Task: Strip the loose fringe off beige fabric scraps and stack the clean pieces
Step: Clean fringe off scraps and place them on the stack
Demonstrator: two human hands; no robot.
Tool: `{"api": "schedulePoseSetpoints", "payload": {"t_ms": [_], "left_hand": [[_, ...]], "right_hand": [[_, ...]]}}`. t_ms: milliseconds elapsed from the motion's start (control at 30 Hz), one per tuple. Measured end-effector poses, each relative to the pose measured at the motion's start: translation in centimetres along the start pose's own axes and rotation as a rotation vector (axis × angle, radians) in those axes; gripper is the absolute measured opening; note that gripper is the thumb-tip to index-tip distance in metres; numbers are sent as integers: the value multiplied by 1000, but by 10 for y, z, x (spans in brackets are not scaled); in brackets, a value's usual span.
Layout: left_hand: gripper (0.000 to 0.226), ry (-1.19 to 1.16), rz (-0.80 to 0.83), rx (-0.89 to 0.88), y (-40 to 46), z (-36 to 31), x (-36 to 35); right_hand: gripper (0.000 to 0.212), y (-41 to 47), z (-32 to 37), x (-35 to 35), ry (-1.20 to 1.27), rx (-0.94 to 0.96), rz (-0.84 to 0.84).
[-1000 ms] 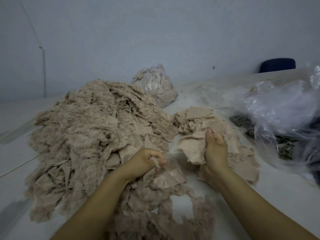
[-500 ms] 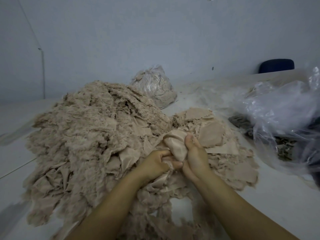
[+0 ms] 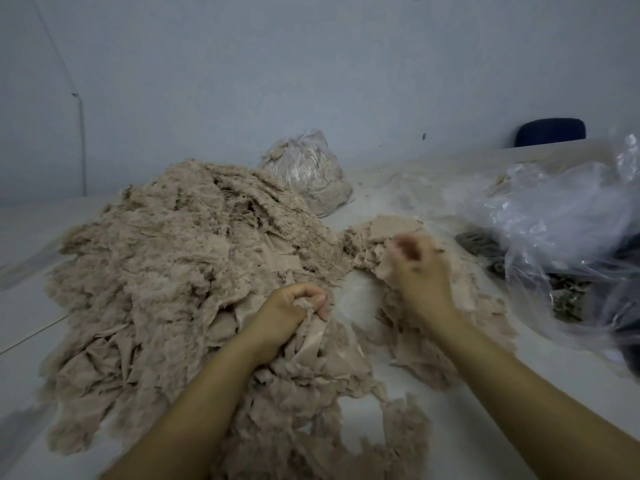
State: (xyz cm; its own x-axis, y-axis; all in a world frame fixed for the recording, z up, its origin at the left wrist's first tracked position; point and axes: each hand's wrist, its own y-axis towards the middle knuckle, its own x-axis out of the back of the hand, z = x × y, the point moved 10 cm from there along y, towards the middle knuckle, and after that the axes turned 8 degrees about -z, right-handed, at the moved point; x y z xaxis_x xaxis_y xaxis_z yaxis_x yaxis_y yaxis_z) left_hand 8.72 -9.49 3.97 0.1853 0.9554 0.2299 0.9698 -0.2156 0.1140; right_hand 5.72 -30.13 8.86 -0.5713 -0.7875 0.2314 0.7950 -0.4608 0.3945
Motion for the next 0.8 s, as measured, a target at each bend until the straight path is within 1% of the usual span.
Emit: {"api": "schedulePoseSetpoints", "payload": {"t_ms": [33, 67, 100, 133, 167, 233, 300, 333, 367, 400, 433, 467, 500, 533, 567, 600, 633, 667, 700, 733, 767, 800], "left_hand": [[22, -38, -7, 11, -1, 1, -2], [20, -64, -21, 14, -1, 1, -3], [21, -74, -40, 7, -2, 0, -2], [22, -78, -57, -5, -3, -1, 0], [24, -88, -75, -11, -4, -2, 4], [31, -82, -141, 14, -5, -2, 18], [36, 55, -240, 6, -6, -5, 40], [38, 187, -243, -7, -8, -8, 46], [40, 317, -172, -4, -11, -9, 44], [42, 380, -29, 19, -13, -5, 36], [47, 357, 155, 66, -20, 0, 24], [52, 265, 312, 113, -27, 3, 13], [56, 148, 407, 151, -34, 2, 5], [58, 69, 434, 169, -36, 0, 0], [59, 53, 408, 145, -34, -2, -2], [62, 128, 362, 87, -29, -4, -2], [62, 216, 319, 9, -25, -7, -6], [49, 288, 256, -96, -21, -12, -9], [24, 300, 182, -170, -17, -18, -8], [16, 255, 103, -203, -15, -22, -3], [33, 197, 23, -213, -12, -21, 5], [41, 152, -24, -199, -9, -18, 12]], "right_hand": [[22, -24, -1, -30, 82, -77, 224], [31, -53, -6, -59, 137, -182, 433], [37, -78, -13, -80, 166, -270, 580], [38, -94, -21, -93, 171, -318, 649], [33, -101, -28, -98, 170, -336, 655], [27, -97, -40, -96, 214, -395, 572], [16, -84, -44, -83, 345, -461, 446], [13, -77, -44, -76, 419, -478, 394], [14, -70, -42, -71, 455, -471, 356], [17, -66, -39, -65, 466, -441, 331], [20, -63, -36, -61, 478, -406, 305], [21, -60, -32, -58, 510, -376, 283], [21, -59, -28, -55, 553, -353, 267], [16, -59, -23, -55, 582, -330, 264], [8, -60, -18, -56, 597, -311, 277], [10, -61, -15, -57, 590, -296, 283], [22, -61, -13, -59, 576, -292, 286], [32, -60, -14, -59, 561, -296, 270], [41, -59, -17, -58, 550, -314, 237], [44, -57, -21, -57, 549, -339, 205], [41, -56, -27, -56, 556, -366, 182], [31, -55, -30, -56, 560, -376, 168]]}}
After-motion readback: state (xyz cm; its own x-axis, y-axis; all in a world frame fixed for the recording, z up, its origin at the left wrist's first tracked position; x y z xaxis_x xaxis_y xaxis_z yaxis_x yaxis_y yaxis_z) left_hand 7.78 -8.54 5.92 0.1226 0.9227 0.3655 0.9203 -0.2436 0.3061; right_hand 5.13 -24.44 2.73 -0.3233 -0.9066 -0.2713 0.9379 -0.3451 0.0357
